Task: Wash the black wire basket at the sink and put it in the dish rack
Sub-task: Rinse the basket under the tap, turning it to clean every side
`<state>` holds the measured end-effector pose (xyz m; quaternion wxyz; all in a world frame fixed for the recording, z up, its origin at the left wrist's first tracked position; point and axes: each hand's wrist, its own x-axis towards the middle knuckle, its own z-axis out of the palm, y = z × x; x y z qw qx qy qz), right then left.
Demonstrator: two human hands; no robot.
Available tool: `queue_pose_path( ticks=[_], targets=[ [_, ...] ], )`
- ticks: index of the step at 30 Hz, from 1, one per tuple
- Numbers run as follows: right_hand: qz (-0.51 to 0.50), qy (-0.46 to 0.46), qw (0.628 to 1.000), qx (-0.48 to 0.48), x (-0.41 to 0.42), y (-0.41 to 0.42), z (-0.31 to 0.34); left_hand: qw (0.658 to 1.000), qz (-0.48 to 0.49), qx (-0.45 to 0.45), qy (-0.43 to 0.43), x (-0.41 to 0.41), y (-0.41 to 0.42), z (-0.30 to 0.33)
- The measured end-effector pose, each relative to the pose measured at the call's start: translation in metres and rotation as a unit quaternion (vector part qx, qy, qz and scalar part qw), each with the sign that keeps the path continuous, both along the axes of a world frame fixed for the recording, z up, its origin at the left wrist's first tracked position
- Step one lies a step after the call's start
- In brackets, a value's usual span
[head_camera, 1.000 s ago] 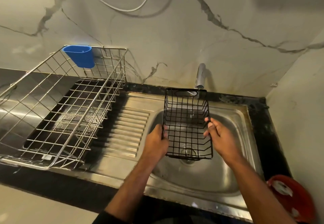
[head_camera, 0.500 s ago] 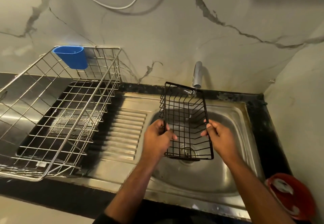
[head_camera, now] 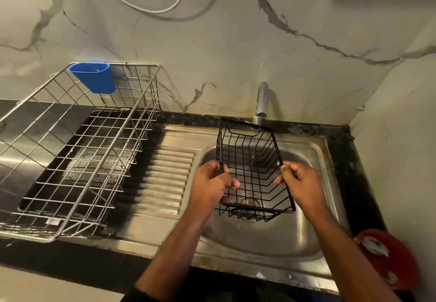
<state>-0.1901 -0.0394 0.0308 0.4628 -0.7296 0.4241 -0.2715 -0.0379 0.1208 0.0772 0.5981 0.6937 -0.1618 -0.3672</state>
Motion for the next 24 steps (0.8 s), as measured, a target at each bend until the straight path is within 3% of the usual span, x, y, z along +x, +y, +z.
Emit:
queue_pose_path(
  ticks=[19, 24],
  targets=[
    [0.029, 0.052, 0.998, -0.032, 0.001, 0.009, 0.003, 0.999, -0.002, -0.038, 0.010, -0.003, 0.016, 0.005],
    [0.027, 0.046, 0.998, -0.035, 0.001, 0.012, 0.001, 0.998, -0.021, -0.050, -0.029, -0.005, 0.015, 0.000]
  ],
)
